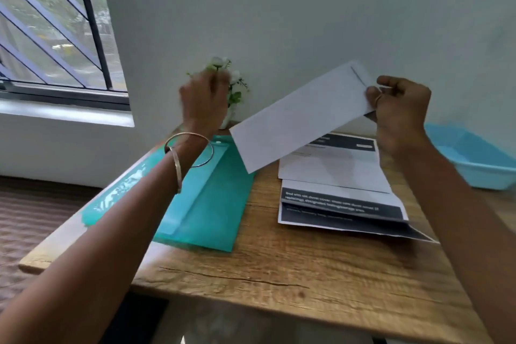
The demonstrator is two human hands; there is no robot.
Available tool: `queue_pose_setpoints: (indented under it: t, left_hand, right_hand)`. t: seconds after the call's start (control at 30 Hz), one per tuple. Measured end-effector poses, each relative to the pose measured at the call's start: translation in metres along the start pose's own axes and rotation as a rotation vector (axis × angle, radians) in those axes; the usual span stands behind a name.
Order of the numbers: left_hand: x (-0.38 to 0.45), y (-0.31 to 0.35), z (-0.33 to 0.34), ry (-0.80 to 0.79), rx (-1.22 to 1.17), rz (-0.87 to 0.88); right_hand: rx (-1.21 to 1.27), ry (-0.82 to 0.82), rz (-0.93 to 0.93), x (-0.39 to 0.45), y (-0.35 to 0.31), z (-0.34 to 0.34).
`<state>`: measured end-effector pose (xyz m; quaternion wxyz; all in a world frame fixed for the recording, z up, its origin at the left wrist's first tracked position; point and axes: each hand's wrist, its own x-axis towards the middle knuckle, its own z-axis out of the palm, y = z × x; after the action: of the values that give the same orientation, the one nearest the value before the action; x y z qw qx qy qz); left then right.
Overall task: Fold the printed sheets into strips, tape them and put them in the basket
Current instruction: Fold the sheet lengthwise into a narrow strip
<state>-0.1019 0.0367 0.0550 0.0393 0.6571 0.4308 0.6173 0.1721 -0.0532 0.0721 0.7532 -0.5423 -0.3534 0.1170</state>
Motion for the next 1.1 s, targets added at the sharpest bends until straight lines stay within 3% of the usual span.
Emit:
queue_pose_setpoints:
  t: [0.1, 0.17, 0.27, 0.43, 0.5, 0.63, 0.73, 0.9, 1.1]
  left_hand:
    - [-0.012, 0.056, 0.017, -0.370, -0.068, 0.272]
    - [-0.020, 0.079, 0.035, -0.659, 0.165, 0.380]
    - [-0.030, 0.087, 0.064, -0.887, 0.449, 0.419]
    - [-0.032, 0.067, 0.089, -0.859, 0.412, 0.358]
    - [-0.032, 0.059, 0.091, -0.788, 0.468, 0.409]
    - [-0.033, 0.041, 0.094, -0.587, 0.633, 0.621]
    - [-0.034, 0.033, 0.094, -0.536, 0.703, 0.671]
    - [-0.033, 0.023, 0.086, -0.541, 0.741, 0.649]
    - [-0.029, 0.011, 0.079, -0.659, 0.696, 0.634]
  right_hand:
    - [0.056, 0.031, 0.024, -0.014, 0.004, -0.008]
    - [0.106, 0.037, 0.056, -0.021, 0.005, -0.007]
    - [0.205, 0.000, 0.131, -0.029, 0.006, -0.004]
    - [0.274, -0.103, 0.269, -0.032, 0.011, -0.003]
    - [0.240, -0.176, 0.284, -0.029, 0.015, -0.005]
    - [-0.300, -0.219, 0.001, -0.018, 0.024, -0.008]
    - [-0.489, -0.213, -0.132, -0.012, 0.024, -0.002]
    - [-0.310, -0.304, -0.002, -0.011, 0.029, -0.002]
    - [0.069, -0.520, 0.279, -0.011, 0.031, -0.019]
